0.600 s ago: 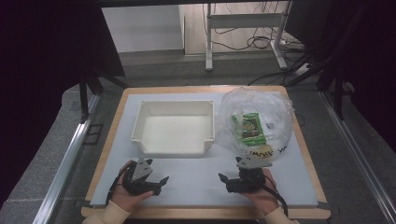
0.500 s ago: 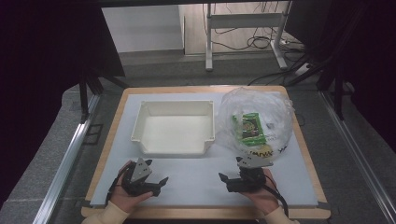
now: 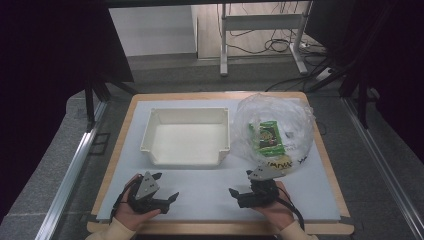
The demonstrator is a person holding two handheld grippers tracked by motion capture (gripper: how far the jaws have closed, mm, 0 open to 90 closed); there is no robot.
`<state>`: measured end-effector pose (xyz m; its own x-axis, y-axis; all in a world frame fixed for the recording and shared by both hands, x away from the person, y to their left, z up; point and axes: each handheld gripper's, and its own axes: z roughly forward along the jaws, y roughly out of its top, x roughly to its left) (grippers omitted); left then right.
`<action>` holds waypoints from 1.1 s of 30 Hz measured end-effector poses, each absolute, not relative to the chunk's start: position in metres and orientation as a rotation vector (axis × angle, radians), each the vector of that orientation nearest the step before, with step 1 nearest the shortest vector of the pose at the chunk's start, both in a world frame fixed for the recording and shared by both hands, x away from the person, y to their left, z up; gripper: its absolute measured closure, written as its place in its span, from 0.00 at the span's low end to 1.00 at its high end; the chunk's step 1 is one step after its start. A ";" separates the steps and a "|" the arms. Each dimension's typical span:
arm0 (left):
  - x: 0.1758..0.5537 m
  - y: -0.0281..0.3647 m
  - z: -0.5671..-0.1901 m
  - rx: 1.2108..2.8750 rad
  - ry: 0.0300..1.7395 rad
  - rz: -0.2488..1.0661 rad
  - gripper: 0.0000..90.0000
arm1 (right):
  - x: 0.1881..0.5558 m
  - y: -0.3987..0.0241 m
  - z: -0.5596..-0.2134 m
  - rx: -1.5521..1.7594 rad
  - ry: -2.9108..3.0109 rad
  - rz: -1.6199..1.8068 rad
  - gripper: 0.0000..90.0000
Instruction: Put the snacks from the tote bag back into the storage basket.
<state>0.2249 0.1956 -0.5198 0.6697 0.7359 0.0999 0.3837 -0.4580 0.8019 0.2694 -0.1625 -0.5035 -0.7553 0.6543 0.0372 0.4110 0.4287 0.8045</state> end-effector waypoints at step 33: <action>0.228 0.186 -0.518 2.097 0.839 0.525 0.15 | 0.267 -0.155 -0.480 0.877 2.379 1.285 0.22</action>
